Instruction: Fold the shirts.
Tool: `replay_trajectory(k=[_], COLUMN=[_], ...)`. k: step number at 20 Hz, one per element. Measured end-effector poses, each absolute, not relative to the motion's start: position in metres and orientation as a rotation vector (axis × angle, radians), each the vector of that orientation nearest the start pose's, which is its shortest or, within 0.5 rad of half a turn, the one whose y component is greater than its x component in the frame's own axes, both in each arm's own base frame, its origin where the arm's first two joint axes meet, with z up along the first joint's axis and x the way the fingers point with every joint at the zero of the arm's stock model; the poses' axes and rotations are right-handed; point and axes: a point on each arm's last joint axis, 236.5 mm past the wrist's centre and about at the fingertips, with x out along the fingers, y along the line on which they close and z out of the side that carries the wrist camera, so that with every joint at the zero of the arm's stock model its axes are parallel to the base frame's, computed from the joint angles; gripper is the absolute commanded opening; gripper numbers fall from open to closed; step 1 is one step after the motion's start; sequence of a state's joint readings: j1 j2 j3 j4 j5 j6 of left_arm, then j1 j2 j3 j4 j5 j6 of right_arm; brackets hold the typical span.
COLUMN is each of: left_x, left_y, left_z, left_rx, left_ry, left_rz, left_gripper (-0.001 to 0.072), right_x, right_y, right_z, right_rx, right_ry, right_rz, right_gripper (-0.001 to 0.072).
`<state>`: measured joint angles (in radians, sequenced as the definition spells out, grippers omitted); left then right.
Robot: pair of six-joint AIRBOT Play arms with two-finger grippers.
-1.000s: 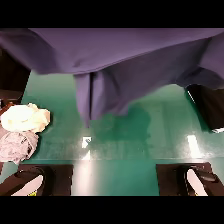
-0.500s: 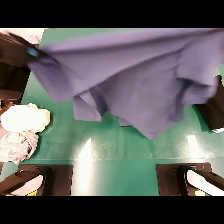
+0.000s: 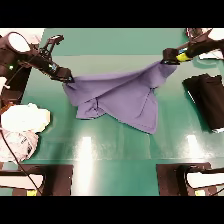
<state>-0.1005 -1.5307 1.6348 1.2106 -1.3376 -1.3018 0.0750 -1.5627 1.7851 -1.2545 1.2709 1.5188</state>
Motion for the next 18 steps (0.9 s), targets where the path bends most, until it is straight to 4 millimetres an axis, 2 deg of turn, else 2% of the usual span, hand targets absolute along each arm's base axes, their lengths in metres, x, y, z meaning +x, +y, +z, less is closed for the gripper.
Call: replay_trajectory(k=[2, 4, 7, 9, 12, 15, 18], left_x=[0.461, 0.468, 0.455, 0.435, 0.395, 0.353, 0.327], left_y=[-0.117, -0.112, -0.129, -0.153, -0.19, -0.216, -0.234], left_z=[0.082, 0.097, 0.097, 0.079, 0.04, 0.0, -0.027], left_rx=[0.032, 0.031, 0.004, 0.013, 0.105, 0.237, 0.329], left_ry=[1.142, 1.119, 1.17, 1.243, 1.366, 1.465, 1.494], left_rz=[-0.453, -0.418, -0.452, -0.503, -0.567, -0.615, -0.648], left_gripper=[0.0611, 0.061, 0.061, 0.061, 0.061, 0.061, 0.061], right_x=[0.502, 0.503, 0.486, 0.47, 0.445, 0.423, 0.403], right_y=[0.103, 0.095, 0.082, 0.078, 0.075, 0.074, 0.073], right_z=[0.113, 0.111, 0.116, 0.118, 0.115, 0.106, 0.095], right_rx=[0.173, 0.186, 0.193, 0.194, 0.196, 0.204, 0.212], right_ry=[1.03, 1.034, 1.075, 1.095, 1.118, 1.134, 1.146], right_rz=[0.302, 0.285, 0.272, 0.271, 0.268, 0.26, 0.252], right_gripper=[0.0447, 0.0446, 0.0446, 0.0447, 0.0446, 0.0446, 0.0446])
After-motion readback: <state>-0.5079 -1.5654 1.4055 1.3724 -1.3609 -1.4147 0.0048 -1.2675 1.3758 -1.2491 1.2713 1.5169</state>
